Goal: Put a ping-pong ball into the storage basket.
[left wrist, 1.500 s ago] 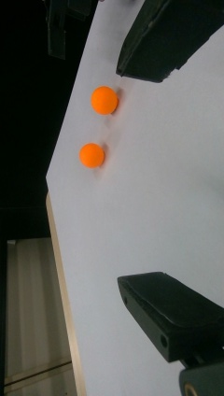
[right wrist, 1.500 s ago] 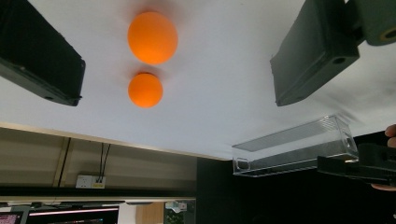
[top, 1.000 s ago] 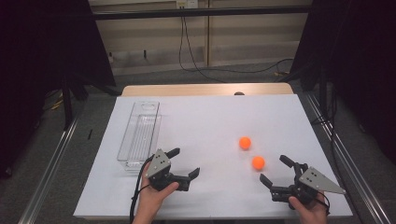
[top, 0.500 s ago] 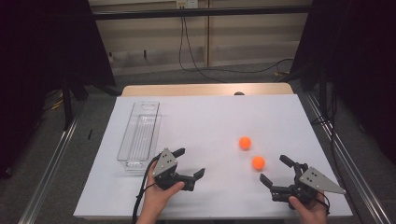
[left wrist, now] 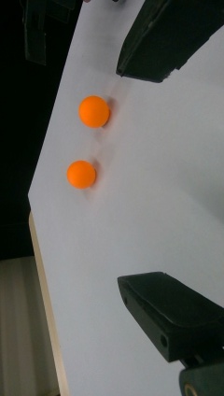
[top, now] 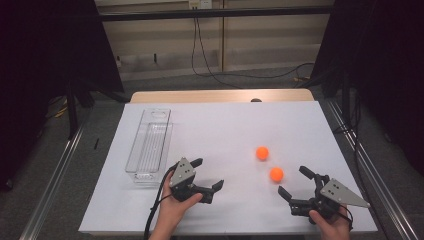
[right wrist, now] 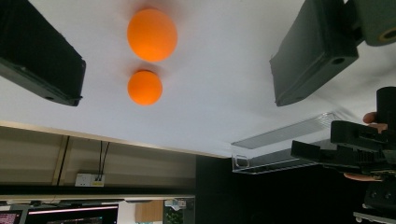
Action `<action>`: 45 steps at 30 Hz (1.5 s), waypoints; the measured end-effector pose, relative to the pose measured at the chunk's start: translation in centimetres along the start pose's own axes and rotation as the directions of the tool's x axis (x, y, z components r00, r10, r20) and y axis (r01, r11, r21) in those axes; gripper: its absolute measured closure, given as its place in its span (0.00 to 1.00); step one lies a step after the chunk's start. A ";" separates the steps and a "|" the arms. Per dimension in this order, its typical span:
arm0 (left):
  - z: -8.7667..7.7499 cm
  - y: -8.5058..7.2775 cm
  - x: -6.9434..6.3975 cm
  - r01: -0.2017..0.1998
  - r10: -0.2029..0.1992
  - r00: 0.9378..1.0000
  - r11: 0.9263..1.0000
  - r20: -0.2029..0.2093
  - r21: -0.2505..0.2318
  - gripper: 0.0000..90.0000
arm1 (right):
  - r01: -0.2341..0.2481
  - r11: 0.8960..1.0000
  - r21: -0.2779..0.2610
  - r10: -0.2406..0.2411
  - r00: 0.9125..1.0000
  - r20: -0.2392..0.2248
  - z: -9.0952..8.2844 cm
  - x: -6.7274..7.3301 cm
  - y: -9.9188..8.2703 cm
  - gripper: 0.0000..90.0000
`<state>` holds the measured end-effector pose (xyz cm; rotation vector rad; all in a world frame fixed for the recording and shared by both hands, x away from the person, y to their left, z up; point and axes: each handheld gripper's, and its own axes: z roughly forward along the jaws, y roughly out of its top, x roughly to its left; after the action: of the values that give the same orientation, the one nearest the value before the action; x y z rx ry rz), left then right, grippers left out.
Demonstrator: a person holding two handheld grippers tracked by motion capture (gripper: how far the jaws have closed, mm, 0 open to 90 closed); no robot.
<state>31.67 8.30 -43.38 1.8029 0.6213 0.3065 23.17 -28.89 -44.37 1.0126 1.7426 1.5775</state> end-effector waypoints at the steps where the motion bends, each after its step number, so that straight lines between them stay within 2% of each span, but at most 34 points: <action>1: 0.1 0.0 0.0 -0.004 0.004 1.000 1.000 0.002 0.003 0.02 | -0.001 1.000 0.000 0.001 1.000 -0.001 0.0 0.0 0.0 0.03; 14: 1.4 0.1 -0.5 0.001 -0.002 1.000 0.999 0.013 0.040 0.02 | -0.006 1.000 -0.004 0.006 1.000 0.000 0.0 -0.1 0.0 0.03; 45: 3.9 0.4 -1.8 -0.017 0.012 0.998 0.997 0.063 0.071 0.02 | -0.006 1.000 -0.008 0.006 1.000 -0.004 0.0 -0.1 0.1 0.03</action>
<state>32.27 4.09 -44.03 1.8788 0.5817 0.2393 23.22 -29.01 -44.30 1.0128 1.7353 1.5902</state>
